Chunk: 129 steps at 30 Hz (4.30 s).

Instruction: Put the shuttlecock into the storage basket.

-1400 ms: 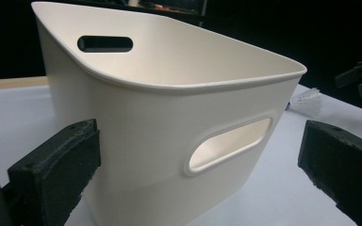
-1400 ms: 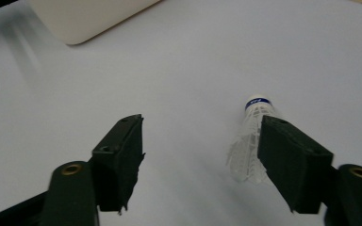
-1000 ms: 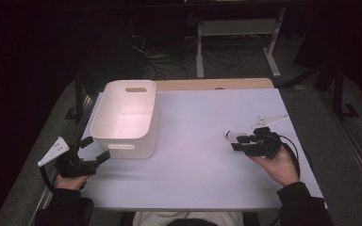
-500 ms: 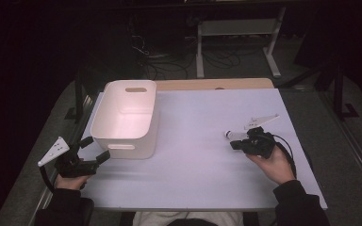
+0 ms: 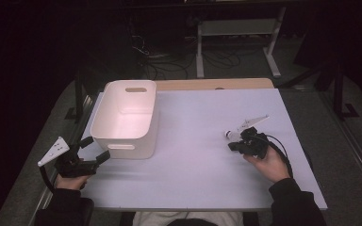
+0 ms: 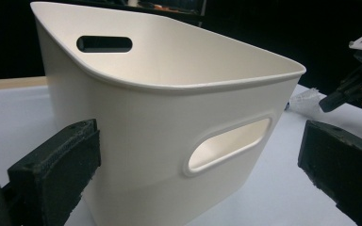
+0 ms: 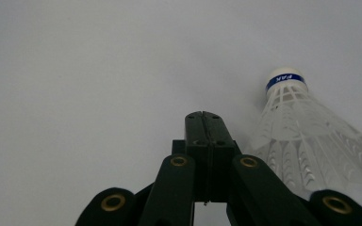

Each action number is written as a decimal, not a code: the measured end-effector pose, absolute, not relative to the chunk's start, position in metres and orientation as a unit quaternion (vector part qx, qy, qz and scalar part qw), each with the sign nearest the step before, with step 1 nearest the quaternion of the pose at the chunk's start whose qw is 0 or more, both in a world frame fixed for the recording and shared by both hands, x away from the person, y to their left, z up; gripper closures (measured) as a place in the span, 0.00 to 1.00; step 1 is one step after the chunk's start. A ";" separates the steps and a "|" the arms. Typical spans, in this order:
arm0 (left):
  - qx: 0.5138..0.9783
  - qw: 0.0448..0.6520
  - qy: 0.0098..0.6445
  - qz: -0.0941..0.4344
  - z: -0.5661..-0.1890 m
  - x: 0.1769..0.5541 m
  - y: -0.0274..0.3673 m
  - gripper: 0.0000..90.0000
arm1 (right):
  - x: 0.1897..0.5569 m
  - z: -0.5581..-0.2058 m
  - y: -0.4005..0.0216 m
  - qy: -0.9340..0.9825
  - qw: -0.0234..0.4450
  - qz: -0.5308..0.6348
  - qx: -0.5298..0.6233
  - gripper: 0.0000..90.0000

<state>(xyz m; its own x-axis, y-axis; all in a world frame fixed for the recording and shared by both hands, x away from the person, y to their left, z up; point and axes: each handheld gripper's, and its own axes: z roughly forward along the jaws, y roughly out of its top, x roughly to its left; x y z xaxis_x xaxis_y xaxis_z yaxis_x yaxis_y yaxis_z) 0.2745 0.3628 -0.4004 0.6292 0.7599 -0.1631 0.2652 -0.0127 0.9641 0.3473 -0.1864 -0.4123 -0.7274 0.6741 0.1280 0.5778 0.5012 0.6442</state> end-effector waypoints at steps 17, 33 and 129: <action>0.680 0.594 0.377 0.209 -0.400 0.274 0.363 0.00 | 0.346 -0.423 -0.195 0.868 0.085 0.318 0.373 0.99; 0.680 0.593 0.377 0.208 -0.400 0.274 0.363 0.00 | 0.356 -0.424 -0.214 0.845 0.113 0.316 0.416 0.99; 0.677 0.598 0.379 0.203 -0.401 0.275 0.364 0.00 | 0.515 -0.441 -0.203 0.728 0.029 0.445 0.521 0.99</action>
<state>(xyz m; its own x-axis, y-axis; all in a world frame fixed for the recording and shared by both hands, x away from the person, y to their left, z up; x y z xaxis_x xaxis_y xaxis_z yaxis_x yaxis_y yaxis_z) 0.2754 0.3644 -0.4014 0.6310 0.7550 -0.1783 0.2701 0.0016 0.9628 0.5154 -0.2028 -0.4411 -0.4564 0.7837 0.4214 0.7329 0.0627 0.6774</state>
